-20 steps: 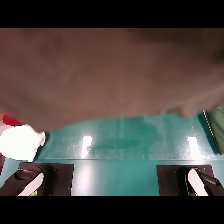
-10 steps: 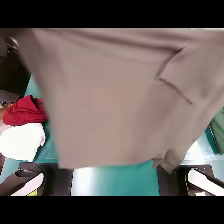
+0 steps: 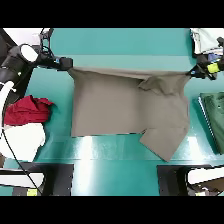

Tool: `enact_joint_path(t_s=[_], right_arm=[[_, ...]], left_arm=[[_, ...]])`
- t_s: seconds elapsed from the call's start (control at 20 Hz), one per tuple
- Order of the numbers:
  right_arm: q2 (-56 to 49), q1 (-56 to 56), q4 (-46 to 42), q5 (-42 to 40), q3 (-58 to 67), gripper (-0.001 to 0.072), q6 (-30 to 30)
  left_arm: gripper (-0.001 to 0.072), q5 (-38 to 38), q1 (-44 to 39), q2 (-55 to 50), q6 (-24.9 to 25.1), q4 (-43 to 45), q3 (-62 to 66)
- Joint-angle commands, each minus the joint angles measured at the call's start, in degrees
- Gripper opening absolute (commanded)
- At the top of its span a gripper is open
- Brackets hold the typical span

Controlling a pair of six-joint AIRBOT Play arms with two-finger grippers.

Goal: Fold the shirts.

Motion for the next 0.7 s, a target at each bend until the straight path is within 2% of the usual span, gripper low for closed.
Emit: enact_joint_path(t_s=[0.0, 0.1, 0.3, 0.5, 0.65], right_arm=[[-3.6, 0.3, -0.2, -19.2, -1.2, 0.0021, -1.4], [-3.6, 0.4, -0.2, -24.7, -1.2, 0.0021, -4.8], [-3.6, 0.5, -0.6, -26.5, -1.2, 0.0021, -12.1], [-3.5, 3.6, -14.0, -16.8, -1.5, 0.002, -11.9], [-1.9, 7.5, -21.1, -13.6, -6.3, 0.002, -11.2]], left_arm=[[0.0022, 17.8, 0.1, -2.7, 0.4, 0.2, 0.4], [0.0022, 20.5, 0.1, -2.7, 0.4, 0.2, 0.6], [0.0021, 15.5, 0.1, -2.7, 2.3, 0.3, 0.6], [0.0022, 2.8, 0.1, -2.7, 6.3, 0.3, -1.2], [0.0022, -1.9, 0.1, -2.7, 6.4, 0.3, -5.8]])
